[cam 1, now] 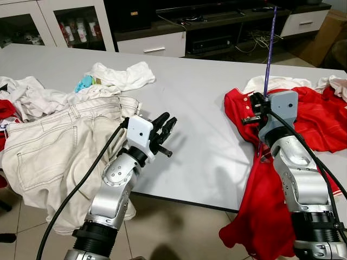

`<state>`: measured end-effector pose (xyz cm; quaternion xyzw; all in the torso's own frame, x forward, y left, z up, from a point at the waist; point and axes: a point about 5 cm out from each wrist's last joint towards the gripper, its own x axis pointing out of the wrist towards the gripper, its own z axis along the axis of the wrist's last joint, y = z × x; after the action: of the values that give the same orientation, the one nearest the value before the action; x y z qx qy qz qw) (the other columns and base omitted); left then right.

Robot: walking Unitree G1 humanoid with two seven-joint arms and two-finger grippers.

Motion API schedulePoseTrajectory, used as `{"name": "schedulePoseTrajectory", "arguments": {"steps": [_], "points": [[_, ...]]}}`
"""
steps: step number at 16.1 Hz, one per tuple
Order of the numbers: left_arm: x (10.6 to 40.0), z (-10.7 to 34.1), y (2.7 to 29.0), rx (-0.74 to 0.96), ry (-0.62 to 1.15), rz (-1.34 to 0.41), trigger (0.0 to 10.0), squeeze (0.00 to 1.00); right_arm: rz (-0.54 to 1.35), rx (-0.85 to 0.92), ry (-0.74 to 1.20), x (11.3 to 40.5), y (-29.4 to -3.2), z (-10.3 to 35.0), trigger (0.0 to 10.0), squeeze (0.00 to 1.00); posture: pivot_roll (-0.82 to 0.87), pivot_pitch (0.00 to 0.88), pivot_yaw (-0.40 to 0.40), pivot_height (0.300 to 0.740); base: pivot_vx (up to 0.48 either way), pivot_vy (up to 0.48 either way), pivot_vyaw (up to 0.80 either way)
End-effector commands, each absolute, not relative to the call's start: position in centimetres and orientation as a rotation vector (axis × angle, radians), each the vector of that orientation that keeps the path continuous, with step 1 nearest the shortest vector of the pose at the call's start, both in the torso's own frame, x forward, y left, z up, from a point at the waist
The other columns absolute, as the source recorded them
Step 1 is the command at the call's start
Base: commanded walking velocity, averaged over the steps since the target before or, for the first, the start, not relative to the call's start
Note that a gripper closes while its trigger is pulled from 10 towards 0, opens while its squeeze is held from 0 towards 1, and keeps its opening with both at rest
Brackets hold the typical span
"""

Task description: Hang hanger

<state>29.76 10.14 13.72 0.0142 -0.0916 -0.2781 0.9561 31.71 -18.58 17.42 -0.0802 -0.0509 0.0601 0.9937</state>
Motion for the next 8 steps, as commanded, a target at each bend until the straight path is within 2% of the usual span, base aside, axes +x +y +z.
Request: {"name": "schedulePoseTrajectory", "arguments": {"steps": [1, 2, 4, 8], "points": [[29.83, 13.66, 10.17, 0.046, -0.187, -0.558, 10.0, 0.00, 0.119, -0.147, -0.104, 31.41, -18.41, 17.45, 10.0, 0.00, -0.10, 0.000, 0.019, 0.740, 0.000, 0.000, 0.00], [29.81, 13.65, 10.16, 0.047, -0.187, -0.559, 10.0, 0.00, 0.119, -0.145, -0.103, 31.39, -18.36, 17.41, 10.0, 0.00, -0.10, 0.000, 0.019, 0.740, 0.000, 0.000, 0.00], [29.78, 13.56, 10.07, 0.050, -0.184, -0.561, 10.0, 0.00, 0.117, -0.141, -0.099, 31.36, -18.35, 17.34, 10.0, 0.00, -0.10, 0.000, 0.021, 0.740, 0.000, -0.287, 0.00], [29.86, 13.54, 9.96, 0.052, -0.186, -0.565, 10.0, 0.00, 0.113, -0.143, -0.098, 31.32, -18.47, 17.37, 10.0, 0.00, -0.11, 0.000, 0.023, 0.740, 0.000, -0.422, 0.00]]}}
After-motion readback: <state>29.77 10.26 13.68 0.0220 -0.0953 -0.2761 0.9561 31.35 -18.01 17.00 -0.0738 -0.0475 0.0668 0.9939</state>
